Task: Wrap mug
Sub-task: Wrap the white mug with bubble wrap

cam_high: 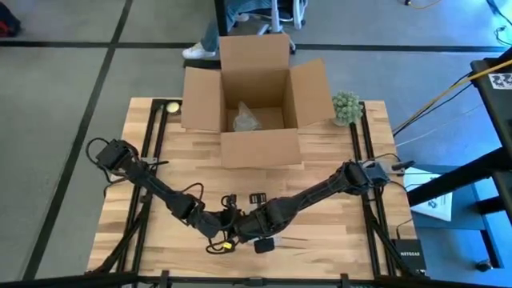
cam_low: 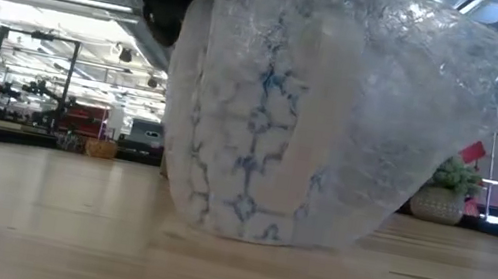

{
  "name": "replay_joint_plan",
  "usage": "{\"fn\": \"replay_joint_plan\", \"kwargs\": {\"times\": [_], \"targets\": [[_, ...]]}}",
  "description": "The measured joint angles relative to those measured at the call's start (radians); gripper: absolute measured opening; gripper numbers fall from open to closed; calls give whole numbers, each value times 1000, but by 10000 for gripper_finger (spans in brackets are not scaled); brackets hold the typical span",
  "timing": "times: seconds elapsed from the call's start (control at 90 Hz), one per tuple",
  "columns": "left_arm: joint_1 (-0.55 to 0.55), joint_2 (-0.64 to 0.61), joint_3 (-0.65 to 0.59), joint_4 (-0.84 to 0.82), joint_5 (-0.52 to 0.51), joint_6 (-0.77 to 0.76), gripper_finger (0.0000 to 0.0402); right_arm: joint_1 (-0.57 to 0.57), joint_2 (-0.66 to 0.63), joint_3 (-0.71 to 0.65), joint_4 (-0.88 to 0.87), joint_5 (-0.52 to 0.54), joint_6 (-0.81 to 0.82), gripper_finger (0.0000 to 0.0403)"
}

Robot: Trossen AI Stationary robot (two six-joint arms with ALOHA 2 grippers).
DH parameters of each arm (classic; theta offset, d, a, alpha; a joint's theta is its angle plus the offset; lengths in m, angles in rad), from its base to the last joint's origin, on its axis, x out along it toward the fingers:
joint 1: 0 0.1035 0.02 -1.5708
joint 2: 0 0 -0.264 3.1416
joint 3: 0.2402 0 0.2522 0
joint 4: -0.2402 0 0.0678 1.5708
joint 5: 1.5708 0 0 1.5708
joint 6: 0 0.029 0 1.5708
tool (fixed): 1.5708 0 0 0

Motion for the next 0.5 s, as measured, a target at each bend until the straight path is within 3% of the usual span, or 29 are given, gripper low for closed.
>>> {"fn": "replay_joint_plan", "kwargs": {"times": [0.378, 0.5], "targets": [[1, 2, -1, -9, 10, -3, 49, -3, -10, 5, -72, -57, 9, 1], [0, 2, -1, -10, 11, -1, 49, -4, -76, 6, -90, -57, 9, 1]]}}
